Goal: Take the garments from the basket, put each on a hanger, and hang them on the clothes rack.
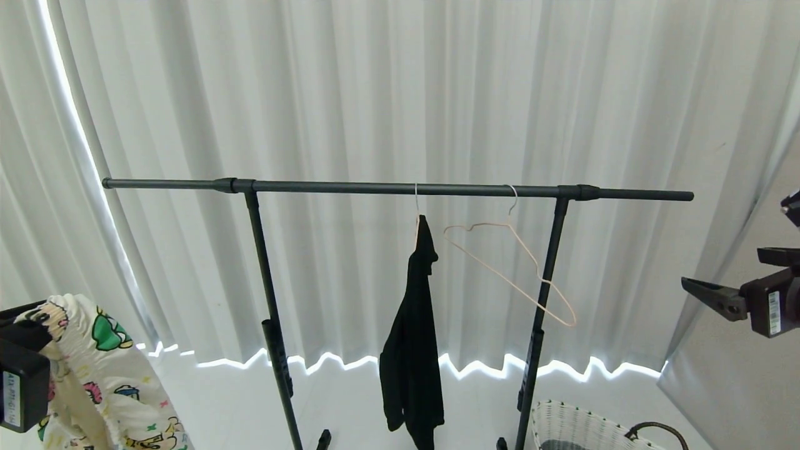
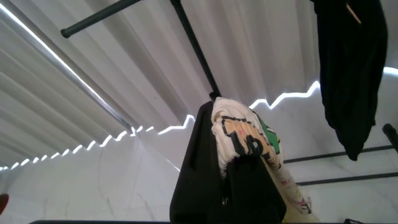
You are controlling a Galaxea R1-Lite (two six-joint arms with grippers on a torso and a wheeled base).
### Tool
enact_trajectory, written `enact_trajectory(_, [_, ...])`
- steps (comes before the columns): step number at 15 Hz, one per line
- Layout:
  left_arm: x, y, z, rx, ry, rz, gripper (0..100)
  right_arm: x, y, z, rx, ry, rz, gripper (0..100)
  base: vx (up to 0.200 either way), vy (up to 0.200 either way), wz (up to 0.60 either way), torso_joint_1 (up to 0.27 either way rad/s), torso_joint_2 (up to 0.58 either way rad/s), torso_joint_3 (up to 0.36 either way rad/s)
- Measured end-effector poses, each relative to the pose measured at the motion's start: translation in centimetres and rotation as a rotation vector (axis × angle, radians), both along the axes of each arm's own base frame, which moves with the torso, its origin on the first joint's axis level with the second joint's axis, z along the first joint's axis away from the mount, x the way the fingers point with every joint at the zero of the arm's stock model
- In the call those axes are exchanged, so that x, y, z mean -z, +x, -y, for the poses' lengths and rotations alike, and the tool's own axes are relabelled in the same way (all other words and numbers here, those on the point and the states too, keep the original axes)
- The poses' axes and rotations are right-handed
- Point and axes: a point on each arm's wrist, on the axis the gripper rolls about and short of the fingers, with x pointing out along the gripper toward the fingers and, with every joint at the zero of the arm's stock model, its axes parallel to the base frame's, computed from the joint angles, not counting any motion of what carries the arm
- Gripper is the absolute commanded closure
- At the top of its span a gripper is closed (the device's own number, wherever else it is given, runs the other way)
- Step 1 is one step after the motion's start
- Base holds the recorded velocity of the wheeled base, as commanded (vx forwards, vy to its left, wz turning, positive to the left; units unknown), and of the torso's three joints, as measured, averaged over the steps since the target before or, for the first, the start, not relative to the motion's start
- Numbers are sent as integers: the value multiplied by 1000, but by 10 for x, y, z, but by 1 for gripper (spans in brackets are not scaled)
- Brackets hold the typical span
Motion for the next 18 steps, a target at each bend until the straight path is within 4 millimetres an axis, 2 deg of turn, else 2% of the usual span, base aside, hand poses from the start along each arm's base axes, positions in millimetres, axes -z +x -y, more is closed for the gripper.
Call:
enact_trajectory(6, [-6,3,1,-2,-7,12,100,-5,0,-3,-88,40,-183,0,200,0,0,1,-1,2])
enact_trajectory(13, [-6,13,5,-3,-4,2,100,10,20,-14,-200,91,-299,0,200,0,0,4,4,1])
enact_trajectory(18, [-11,22,9,-2,-32,70,100,31,39,-24,-292,121,-414,0,0,0,0,0,0,0])
